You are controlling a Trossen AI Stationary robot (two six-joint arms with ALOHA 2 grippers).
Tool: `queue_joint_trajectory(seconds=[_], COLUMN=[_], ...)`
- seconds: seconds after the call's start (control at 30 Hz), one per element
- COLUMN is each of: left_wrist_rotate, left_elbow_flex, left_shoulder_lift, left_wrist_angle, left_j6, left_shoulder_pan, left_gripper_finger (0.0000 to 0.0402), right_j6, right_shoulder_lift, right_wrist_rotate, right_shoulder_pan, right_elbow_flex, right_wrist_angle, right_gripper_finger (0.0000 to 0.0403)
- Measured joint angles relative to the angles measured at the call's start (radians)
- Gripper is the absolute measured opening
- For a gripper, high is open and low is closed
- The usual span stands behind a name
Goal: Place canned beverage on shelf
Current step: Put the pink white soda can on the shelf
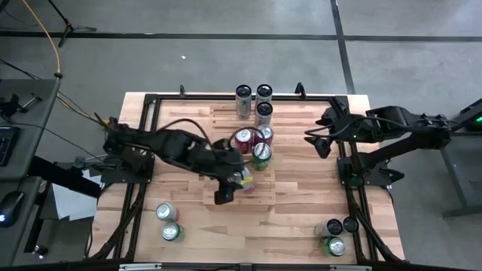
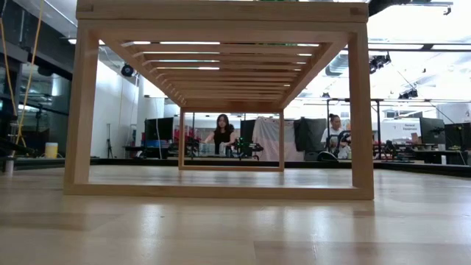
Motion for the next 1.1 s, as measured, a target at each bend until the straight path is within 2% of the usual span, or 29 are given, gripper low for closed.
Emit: queue_joint_trajectory(seconds=[0.3, 0.57, 0.77, 0.93, 1.1], left_wrist_rotate=[-0.043, -0.085, -0.056, -0.028, -0.031], left_elbow_flex=[0.026, 0.026, 0.026, 0.026, 0.026], left_shoulder_lift=[0.099, 0.106, 0.106, 0.113, 0.123], left_wrist_angle=[0.029, 0.030, 0.030, 0.027, 0.027], left_j6=[0.012, 0.003, 0.018, 0.041, 0.055], left_shoulder_pan=[0.002, -0.001, -0.001, -0.001, 0.001], left_gripper_finger=[0.0272, 0.0272, 0.0272, 0.0272, 0.0312], right_j6=[-0.007, -0.008, 0.015, 0.019, 0.022], right_shoulder_lift=[-0.001, -0.001, -0.001, 0.000, 0.000], right_wrist_rotate=[0.007, 0.007, 0.000, -0.046, -0.053], right_shoulder_pan=[0.000, 0.000, 0.000, 0.000, 0.000], right_elbow_flex=[0.000, 0.000, 0.000, 0.000, 0.000], right_wrist_angle=[-0.030, -0.030, -0.021, 0.017, 0.036], right_gripper_finger=[0.0355, 0.0355, 0.0355, 0.0355, 0.0355])
